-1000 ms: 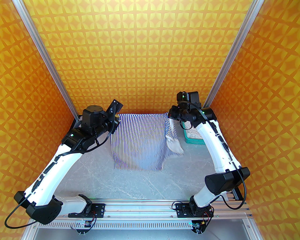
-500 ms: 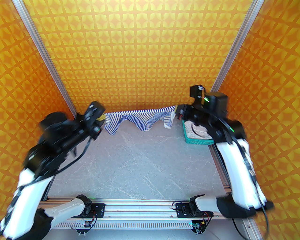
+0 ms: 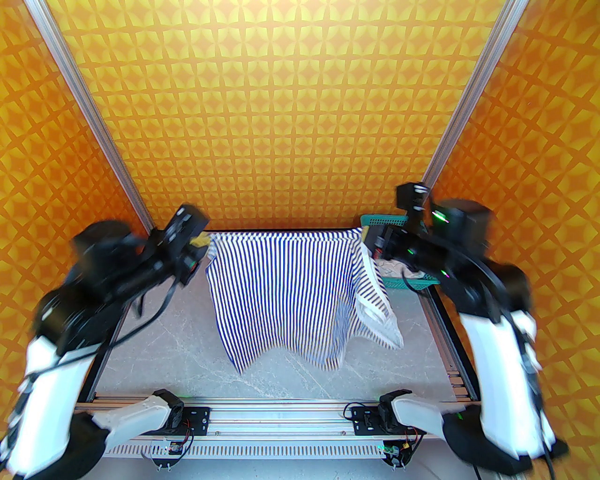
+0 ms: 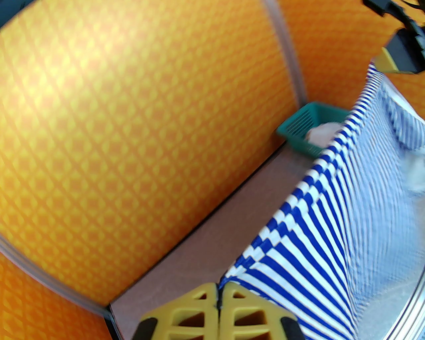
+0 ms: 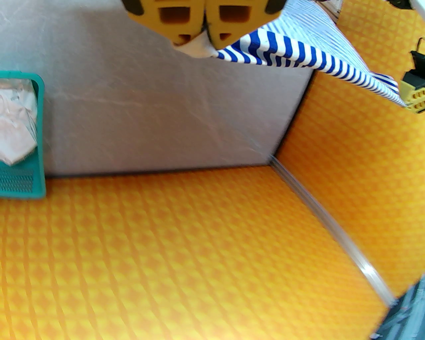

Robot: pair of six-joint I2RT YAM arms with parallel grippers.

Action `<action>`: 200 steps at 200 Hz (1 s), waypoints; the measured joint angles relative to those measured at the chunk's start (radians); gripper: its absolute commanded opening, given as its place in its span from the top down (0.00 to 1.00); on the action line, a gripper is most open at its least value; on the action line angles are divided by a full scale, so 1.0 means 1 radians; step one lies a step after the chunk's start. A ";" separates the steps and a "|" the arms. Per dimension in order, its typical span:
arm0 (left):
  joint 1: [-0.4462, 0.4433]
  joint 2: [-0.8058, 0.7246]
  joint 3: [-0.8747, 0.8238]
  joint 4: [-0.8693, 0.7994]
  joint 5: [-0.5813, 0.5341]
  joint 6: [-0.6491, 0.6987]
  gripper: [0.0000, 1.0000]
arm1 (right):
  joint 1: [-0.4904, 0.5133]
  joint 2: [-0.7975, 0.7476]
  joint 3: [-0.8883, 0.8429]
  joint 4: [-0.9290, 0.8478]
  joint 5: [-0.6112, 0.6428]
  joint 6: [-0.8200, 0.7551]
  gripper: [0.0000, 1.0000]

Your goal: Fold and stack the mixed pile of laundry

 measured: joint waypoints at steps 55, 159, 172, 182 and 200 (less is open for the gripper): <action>0.140 0.355 0.215 0.065 -0.018 -0.021 1.00 | -0.041 0.377 0.182 0.106 -0.037 -0.008 1.00; 0.167 -0.025 -0.286 0.288 0.049 0.067 0.81 | -0.049 0.189 -0.069 0.298 -0.204 -0.050 1.00; 0.144 -0.113 -0.464 0.280 0.050 0.065 0.39 | -0.047 0.104 -0.290 0.329 -0.218 -0.056 1.00; 0.126 -0.162 -0.576 0.262 0.049 0.057 0.13 | -0.047 0.037 -0.494 0.367 -0.217 -0.058 0.88; 0.099 -0.233 -0.742 0.230 0.045 0.012 0.01 | -0.045 -0.016 -0.774 0.374 -0.206 -0.047 0.28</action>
